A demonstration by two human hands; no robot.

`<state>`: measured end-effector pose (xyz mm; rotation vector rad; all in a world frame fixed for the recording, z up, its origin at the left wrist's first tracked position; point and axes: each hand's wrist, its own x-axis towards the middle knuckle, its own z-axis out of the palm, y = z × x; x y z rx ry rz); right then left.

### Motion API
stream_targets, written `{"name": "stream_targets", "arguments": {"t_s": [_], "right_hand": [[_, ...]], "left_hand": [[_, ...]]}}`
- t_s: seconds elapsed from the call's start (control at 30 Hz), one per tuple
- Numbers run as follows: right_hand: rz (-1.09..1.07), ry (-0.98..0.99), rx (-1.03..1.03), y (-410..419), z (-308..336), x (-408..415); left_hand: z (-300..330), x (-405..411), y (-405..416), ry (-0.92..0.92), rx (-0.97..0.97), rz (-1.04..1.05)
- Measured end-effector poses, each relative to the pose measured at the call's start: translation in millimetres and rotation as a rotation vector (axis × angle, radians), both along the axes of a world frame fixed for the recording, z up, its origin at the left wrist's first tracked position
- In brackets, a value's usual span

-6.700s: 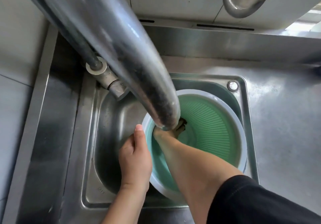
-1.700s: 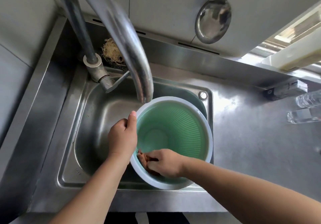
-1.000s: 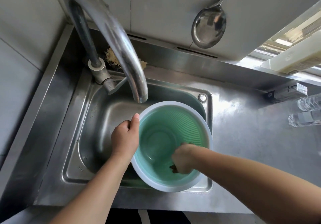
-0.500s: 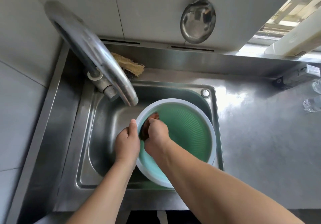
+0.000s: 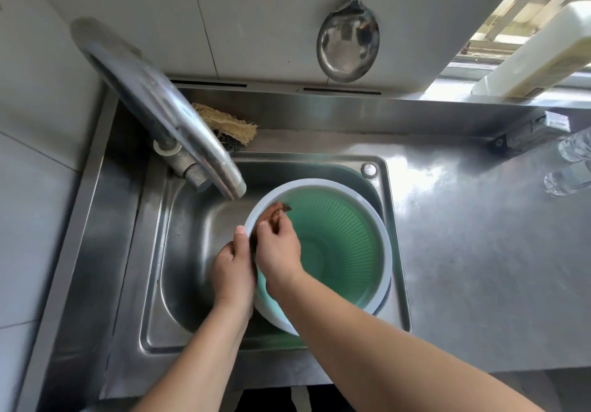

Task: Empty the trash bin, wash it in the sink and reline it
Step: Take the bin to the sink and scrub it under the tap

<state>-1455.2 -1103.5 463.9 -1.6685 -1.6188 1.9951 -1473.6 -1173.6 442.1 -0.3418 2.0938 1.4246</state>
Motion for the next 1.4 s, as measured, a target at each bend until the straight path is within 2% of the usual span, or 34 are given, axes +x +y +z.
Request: {"name": "stream_targets", "arguments": {"t_s": [0.23, 0.37, 0.43, 0.53, 0.63, 0.73, 0.87, 0.97, 1.13, 1.27, 1.4], "right_hand": [[0.824, -0.146, 0.112, 6.5, 9.9, 66.9], [1.247, -0.271, 0.34, 28.7, 29.0, 92.9], [1.362, -0.31, 0.395, 45.2, 44.4, 96.1], [1.3, -0.27, 0.41, 80.4, 73.6, 89.9], [1.145, -0.2, 0.662, 128.5, 100.8, 77.0], [0.955, -0.178, 0.794, 179.6, 114.2, 67.2], [0.766, -0.312, 1.085, 240.7, 84.7, 58.6], [0.657, -0.47, 1.071, 274.7, 45.7, 49.7], [0.529, -0.574, 1.089, 296.7, -4.3, 38.1], [0.627, -0.623, 1.091, 284.2, -41.7, 40.8], [0.579, -0.605, 1.071, 284.7, -53.9, 42.1]], "left_hand": [[1.0, 1.9, -0.2, 0.008, -0.023, 0.038], [-0.1, 8.9, -3.6, -0.012, -0.019, 0.027], [0.4, 8.8, -4.7, -0.015, -0.022, 0.032], [1.9, 8.6, -6.8, 0.017, -0.026, 0.03], [1.0, 10.0, -8.3, 0.032, -0.045, 0.034], [0.4, 10.5, -9.5, 0.03, -0.056, 0.054], [2.3, 11.2, -8.9, 0.018, -0.03, 0.06], [1.1, 11.3, -8.3, 0.019, -0.023, 0.06], [-6.5, 11.9, -12.4, 0.03, 0.0, 0.075], [-8.7, 13.8, -12.7, 0.011, 0.025, 0.092], [-6.6, 14.1, -9.0, -0.008, 0.012, 0.094]]}}
